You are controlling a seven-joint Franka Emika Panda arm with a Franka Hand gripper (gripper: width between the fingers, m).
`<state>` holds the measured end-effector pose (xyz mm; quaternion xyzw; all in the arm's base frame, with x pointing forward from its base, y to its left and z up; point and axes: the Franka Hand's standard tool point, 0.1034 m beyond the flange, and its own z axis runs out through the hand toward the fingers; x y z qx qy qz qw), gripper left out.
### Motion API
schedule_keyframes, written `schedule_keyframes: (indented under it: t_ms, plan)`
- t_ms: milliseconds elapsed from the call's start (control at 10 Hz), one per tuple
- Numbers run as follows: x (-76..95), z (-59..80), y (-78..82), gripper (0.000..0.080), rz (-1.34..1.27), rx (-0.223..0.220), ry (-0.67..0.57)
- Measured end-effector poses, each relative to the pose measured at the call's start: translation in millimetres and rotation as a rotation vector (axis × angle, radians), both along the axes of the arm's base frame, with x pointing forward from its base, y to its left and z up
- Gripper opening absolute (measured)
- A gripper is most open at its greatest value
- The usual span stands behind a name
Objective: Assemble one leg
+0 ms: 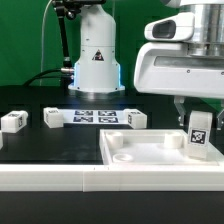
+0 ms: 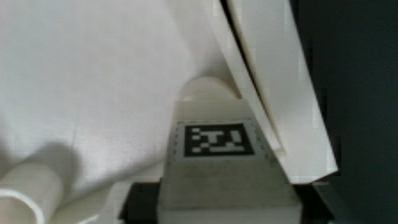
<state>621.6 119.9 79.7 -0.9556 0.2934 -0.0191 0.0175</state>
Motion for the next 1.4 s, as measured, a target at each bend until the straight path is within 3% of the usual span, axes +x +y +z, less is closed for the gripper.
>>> schedule_keyframes:
  t_ms: [600, 1000, 1100, 1200, 1300, 1400]
  plan:
    - [-1.5, -4.9, 1.3, 0.0292, -0.659, 0.021, 0.014]
    - [-1.1, -5.1, 0.4, 0.0292, -0.831, 0.045, 0.027]
    - [-1.2, -5.1, 0.7, 0.0366, -0.814, 0.044, 0.026]
    - [-1.2, -5.1, 0.6, 0.0503, -0.767, 0.042, 0.025]
    - [-1.3, -5.2, 0.4, 0.0503, -0.717, 0.04, 0.025]
    - [-1.3, -5.3, 0.4, 0.0617, -0.636, 0.036, 0.022]
